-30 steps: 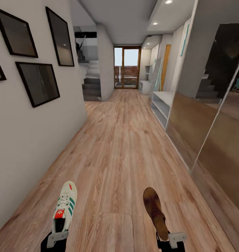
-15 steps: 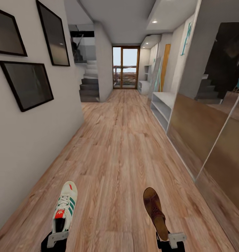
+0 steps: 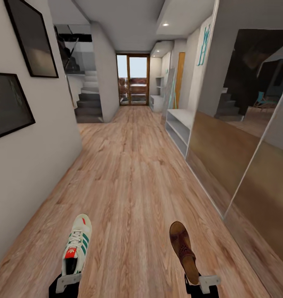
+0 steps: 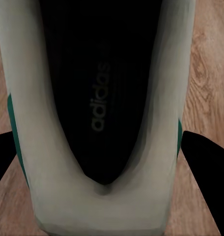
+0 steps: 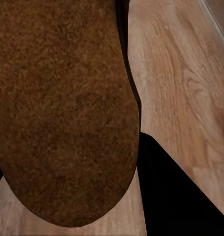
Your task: Pick up the two gym shoes and the two sandals from the corridor floor and place them onto the hallstand (shoe rack) in the corridor, making sure they are on the rack and not on the floor. Arrange them so the two gym shoes are next to each other and the two sandals are next to each other.
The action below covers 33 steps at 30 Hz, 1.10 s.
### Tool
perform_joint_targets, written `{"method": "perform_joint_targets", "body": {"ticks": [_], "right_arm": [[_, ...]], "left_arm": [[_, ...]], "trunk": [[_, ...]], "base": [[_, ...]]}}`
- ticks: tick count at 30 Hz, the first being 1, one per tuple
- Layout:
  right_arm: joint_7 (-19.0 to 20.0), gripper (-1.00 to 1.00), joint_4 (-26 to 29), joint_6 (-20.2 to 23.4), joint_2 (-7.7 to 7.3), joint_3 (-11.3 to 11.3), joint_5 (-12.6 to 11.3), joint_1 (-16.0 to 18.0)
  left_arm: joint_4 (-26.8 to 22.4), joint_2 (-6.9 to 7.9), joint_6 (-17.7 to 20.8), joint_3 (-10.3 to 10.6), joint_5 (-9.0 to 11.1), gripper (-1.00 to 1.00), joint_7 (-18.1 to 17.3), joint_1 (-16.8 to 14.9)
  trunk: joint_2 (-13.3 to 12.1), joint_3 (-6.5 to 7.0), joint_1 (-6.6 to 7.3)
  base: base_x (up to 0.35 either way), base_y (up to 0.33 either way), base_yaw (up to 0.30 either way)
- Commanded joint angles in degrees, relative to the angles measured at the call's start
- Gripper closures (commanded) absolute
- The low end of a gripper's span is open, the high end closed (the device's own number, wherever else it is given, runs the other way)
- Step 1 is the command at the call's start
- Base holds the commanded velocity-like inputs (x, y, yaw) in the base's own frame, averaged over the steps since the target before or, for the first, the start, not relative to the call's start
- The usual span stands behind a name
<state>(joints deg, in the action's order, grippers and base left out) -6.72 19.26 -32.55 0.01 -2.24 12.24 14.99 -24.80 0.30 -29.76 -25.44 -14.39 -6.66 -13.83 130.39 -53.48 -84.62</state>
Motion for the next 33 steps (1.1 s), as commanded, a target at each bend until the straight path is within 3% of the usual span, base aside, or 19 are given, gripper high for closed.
{"method": "perform_joint_targets", "body": {"ticks": [1, 6, 12, 15, 33], "right_arm": [[-0.15, 1.00, -0.04, -0.14, 0.04, -0.23, 0.42, 0.04], [-0.35, 1.00, 0.03, -0.15, 0.07, -1.30, 0.29, 0.04], [-2.46, 1.00, 0.04, -0.10, 0.16, -9.40, -1.25, 0.04], [-2.83, 1.00, -0.12, -0.07, 0.17, -11.86, -1.50, 0.04], [-2.70, 1.00, -4.22, -0.49, 0.08, -12.12, -0.65, 0.04]], "left_arm": [[0.02, -0.04, -0.21, -0.48, -0.38, 1.00, -0.37, -0.05], [0.02, -0.04, -0.23, -0.48, -0.38, 1.00, -0.37, -0.05], [0.02, -0.04, -0.28, -0.48, -0.39, 1.00, -0.37, -0.05], [0.02, -0.04, -0.29, -0.48, -0.38, 1.00, -0.37, -0.05], [0.02, -0.04, -0.29, -0.48, -0.38, 1.00, -0.37, -0.05]], "trunk": [[0.02, -0.05, -0.02], [0.02, -0.05, -0.02], [0.02, -0.05, -0.02], [0.02, -0.05, -0.02], [0.02, -0.05, -0.02]], "base": [[0.339, 0.000, -0.072], [0.339, 0.000, -0.029], [0.339, 0.000, -0.005], [0.339, 0.000, -0.001], [0.339, 0.000, 0.000]]}}
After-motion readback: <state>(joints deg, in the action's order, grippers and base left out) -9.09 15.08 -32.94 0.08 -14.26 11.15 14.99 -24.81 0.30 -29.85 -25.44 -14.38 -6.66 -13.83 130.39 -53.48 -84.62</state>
